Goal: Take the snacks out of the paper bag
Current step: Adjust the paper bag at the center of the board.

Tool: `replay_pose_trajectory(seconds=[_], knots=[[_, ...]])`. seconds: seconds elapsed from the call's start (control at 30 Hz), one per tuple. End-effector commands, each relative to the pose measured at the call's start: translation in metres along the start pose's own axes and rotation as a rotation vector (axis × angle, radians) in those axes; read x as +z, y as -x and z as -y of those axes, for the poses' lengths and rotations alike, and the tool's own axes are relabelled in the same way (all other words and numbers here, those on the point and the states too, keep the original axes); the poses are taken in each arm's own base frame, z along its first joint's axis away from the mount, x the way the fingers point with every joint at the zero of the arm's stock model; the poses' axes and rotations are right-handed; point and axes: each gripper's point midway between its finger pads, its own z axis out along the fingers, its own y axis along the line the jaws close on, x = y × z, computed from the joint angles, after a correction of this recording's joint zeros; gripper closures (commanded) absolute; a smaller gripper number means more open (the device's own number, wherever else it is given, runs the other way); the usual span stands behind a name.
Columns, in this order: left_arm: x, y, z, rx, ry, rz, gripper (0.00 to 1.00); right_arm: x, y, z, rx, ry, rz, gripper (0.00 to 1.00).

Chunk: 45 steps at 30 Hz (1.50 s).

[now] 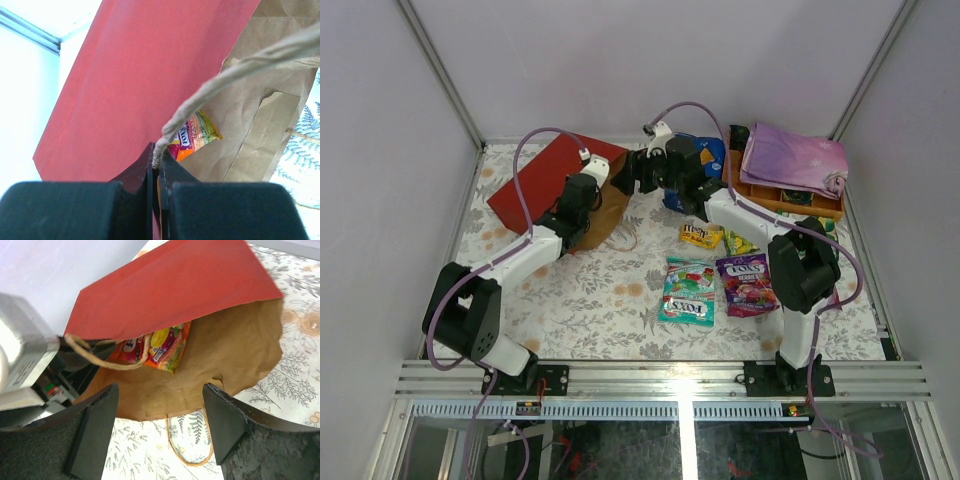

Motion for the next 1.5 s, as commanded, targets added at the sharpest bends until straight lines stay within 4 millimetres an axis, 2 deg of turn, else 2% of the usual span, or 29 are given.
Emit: replay_pose_trajectory(seconds=[0.0, 0.13, 0.2, 0.27, 0.37, 0.4, 0.5, 0.63, 0.73, 0.8, 0.87, 0.97, 1.1, 1.17, 1.4, 1.47], knots=[[0.002, 0.012, -0.004, -0.059, 0.012, 0.052, 1.0, -0.003, 0.008, -0.028, -0.158, 0.178, -0.021, 0.26], [0.003, 0.011, -0.003, -0.054, 0.007, 0.048, 1.0, -0.002, 0.012, -0.019, -0.287, 0.149, -0.027, 0.25], [0.002, 0.013, -0.003, -0.056, 0.0, 0.054, 1.0, -0.004, 0.018, -0.005, -0.359, 0.087, -0.005, 0.13], [0.001, 0.013, -0.003, -0.064, -0.003, 0.059, 1.0, -0.011, 0.025, -0.003, -0.373, 0.138, 0.019, 0.08], [0.0, 0.015, -0.005, -0.069, -0.001, 0.061, 1.0, -0.038, 0.047, 0.0, -0.202, 0.287, 0.133, 0.06], [0.0, 0.015, -0.005, -0.071, 0.0, 0.06, 1.0, -0.048, 0.069, -0.002, -0.131, 0.333, 0.245, 0.04], [0.0, 0.015, -0.004, -0.075, -0.006, 0.064, 1.0, -0.053, 0.086, 0.025, 0.3, 0.288, 0.338, 0.0], [-0.001, 0.015, 0.0, -0.077, -0.031, 0.078, 1.0, -0.034, 0.081, 0.029, 0.669, 0.279, 0.272, 0.01], [-0.003, 0.017, 0.001, -0.08, -0.038, 0.093, 1.0, -0.02, 0.064, 0.041, 0.927, 0.195, 0.215, 0.0], [-0.004, 0.017, -0.001, -0.078, -0.032, 0.096, 1.0, -0.014, 0.056, 0.036, 1.05, 0.205, 0.181, 0.0], [-0.004, 0.017, 0.0, -0.079, -0.038, 0.1, 1.0, -0.008, 0.052, 0.025, 1.098, 0.21, 0.169, 0.01], [-0.005, 0.018, 0.004, -0.078, -0.057, 0.108, 1.0, 0.006, 0.039, 0.016, 1.126, 0.122, 0.133, 0.01], [-0.009, 0.021, 0.005, -0.077, -0.064, 0.115, 1.0, 0.026, 0.023, 0.03, 1.216, 0.029, 0.129, 0.12], [-0.01, 0.021, 0.006, -0.079, -0.07, 0.122, 1.0, 0.036, 0.013, 0.044, 1.261, -0.033, 0.126, 0.15], [-0.01, 0.021, 0.01, -0.076, -0.082, 0.124, 1.0, 0.077, 0.014, 0.055, 1.296, -0.052, 0.134, 0.21], [-0.01, 0.02, 0.01, -0.074, -0.081, 0.121, 1.0, 0.088, 0.015, 0.056, 1.304, -0.04, 0.141, 0.29]])
